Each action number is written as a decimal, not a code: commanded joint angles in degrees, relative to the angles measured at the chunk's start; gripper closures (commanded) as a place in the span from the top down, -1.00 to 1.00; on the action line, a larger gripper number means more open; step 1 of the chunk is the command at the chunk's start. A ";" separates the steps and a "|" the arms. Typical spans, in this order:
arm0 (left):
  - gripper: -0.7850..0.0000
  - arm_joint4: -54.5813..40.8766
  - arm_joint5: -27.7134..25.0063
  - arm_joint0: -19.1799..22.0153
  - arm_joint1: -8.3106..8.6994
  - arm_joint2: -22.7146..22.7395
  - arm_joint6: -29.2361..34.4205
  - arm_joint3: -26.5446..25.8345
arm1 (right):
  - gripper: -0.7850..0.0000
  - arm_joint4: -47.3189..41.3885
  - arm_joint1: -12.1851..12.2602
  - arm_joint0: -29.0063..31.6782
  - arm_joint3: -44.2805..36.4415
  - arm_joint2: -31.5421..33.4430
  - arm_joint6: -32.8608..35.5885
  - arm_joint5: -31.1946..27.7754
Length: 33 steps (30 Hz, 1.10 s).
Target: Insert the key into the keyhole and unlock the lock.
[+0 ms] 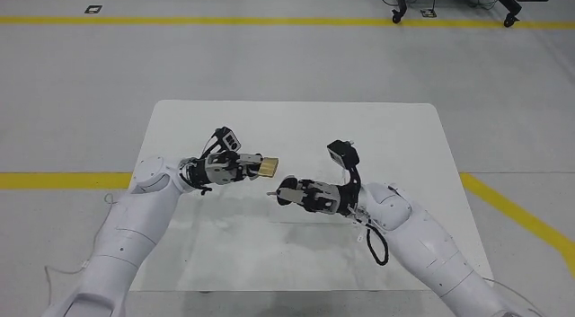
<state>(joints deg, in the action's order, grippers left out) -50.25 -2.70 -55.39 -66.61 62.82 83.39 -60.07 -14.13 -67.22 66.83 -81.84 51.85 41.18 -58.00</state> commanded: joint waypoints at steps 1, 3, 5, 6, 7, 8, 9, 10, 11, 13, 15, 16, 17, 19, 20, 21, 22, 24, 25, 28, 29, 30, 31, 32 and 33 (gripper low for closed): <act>-1.00 0.29 0.07 -0.10 -0.09 -0.33 -0.28 -0.39 | -1.00 0.24 -0.25 -0.36 0.28 -0.05 -0.15 0.00; -1.00 0.39 0.14 -0.19 -0.20 -0.65 -0.36 -0.71 | -1.00 0.21 -0.66 -0.90 0.91 -0.06 -1.33 0.00; -1.00 0.55 0.24 -0.24 -0.29 -0.95 -0.30 -0.95 | -1.00 1.22 -1.06 -1.66 2.15 0.36 -2.94 0.00; -1.00 0.62 0.37 -0.22 -0.32 -1.07 -0.18 -1.01 | -1.00 3.36 -1.28 -1.99 2.78 0.60 -4.00 0.00; -1.00 0.77 0.42 -0.16 -0.34 -1.17 -0.01 -1.07 | -1.00 4.14 -1.59 -2.04 2.67 0.00 -4.67 0.00; -1.00 1.10 0.53 -0.06 -0.36 -1.37 0.41 -1.24 | -1.00 4.61 -1.83 -2.35 3.21 -0.12 -5.51 0.00; -1.00 1.52 0.70 0.09 -0.36 -1.52 0.70 -1.28 | -1.00 6.11 -2.04 -2.84 4.01 -0.03 -6.35 0.00; -1.00 1.90 0.75 0.26 -0.37 -1.63 0.88 -1.40 | -1.00 6.95 -2.29 -3.08 4.43 -0.22 -7.31 0.00; -1.00 2.04 0.88 0.37 -0.38 -1.72 1.10 -1.48 | -1.00 7.57 -2.52 -3.32 4.91 -0.29 -8.32 0.00; -1.00 2.73 1.01 0.64 -0.36 -1.84 1.40 -1.50 | -1.00 8.94 -2.89 -3.72 5.78 -0.23 -10.30 0.00; -1.00 3.20 1.10 0.85 -0.34 -1.96 2.11 -1.55 | -1.00 9.72 -3.17 -3.98 6.38 0.04 -12.14 0.00; -1.00 3.56 1.07 0.94 -0.31 -2.00 2.37 -1.52 | -1.00 10.05 -3.27 -4.03 6.56 0.16 -12.81 0.00; -1.00 3.91 0.95 0.97 -0.29 -2.10 2.94 -1.57 | -1.00 10.34 -3.34 -4.03 6.69 0.31 -13.38 0.00; -1.00 4.50 0.53 0.98 -0.22 -2.10 3.58 -1.42 | -1.00 10.85 -3.43 -3.95 6.80 0.64 -14.21 0.00; -1.00 4.80 0.24 0.99 -0.18 -2.12 4.00 -1.45 | -1.00 10.98 -3.44 -3.89 6.74 0.78 -14.44 0.00; -1.00 5.00 -0.12 0.98 -0.15 -2.08 4.37 -1.39 | -1.00 10.92 -3.45 -3.80 6.60 0.93 -14.60 0.00; -1.00 5.04 -0.37 0.92 -0.11 -1.96 4.57 -1.21 | -1.00 10.42 -3.42 -3.64 6.36 1.14 -14.77 0.00; -1.00 4.89 -1.17 0.83 -0.01 -1.55 4.61 -1.14 | -1.00 7.80 -3.27 -3.25 5.66 1.67 -14.41 0.00; -1.00 5.32 -1.93 0.85 0.10 -1.28 4.61 -1.21 | -1.00 6.53 -3.09 -3.17 5.55 2.38 -13.93 0.00; -1.00 9.32 -4.76 0.93 0.68 -0.40 4.44 -2.05 | -1.00 4.30 -2.54 -2.63 5.49 4.64 -12.27 0.00; -1.00 11.86 -5.87 0.87 0.97 -0.14 3.98 -2.79 | -1.00 3.93 -2.40 -2.42 5.46 5.31 -11.87 0.00; -1.00 15.97 -7.12 0.96 1.35 0.02 3.22 -4.01 | -1.00 3.57 -2.28 -2.21 5.60 5.94 -11.58 0.00; -1.00 20.43 -7.73 0.94 1.77 0.20 1.84 -5.34 | -1.00 3.32 -2.19 -2.04 5.57 6.38 -11.23 0.00; -1.00 27.55 -8.40 1.09 2.32 0.17 -0.16 -7.55 | -1.00 3.04 -2.13 -1.88 5.57 6.75 -10.96 0.00; -1.00 33.80 -8.88 0.89 2.80 0.16 -1.86 -10.71 | -1.00 2.84 -2.09 -1.74 5.58 7.02 -10.65 0.00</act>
<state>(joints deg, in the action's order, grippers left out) -26.63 -11.23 -54.33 -64.31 63.03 83.61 -67.53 -11.11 -69.34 64.98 -76.27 58.64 30.28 -58.00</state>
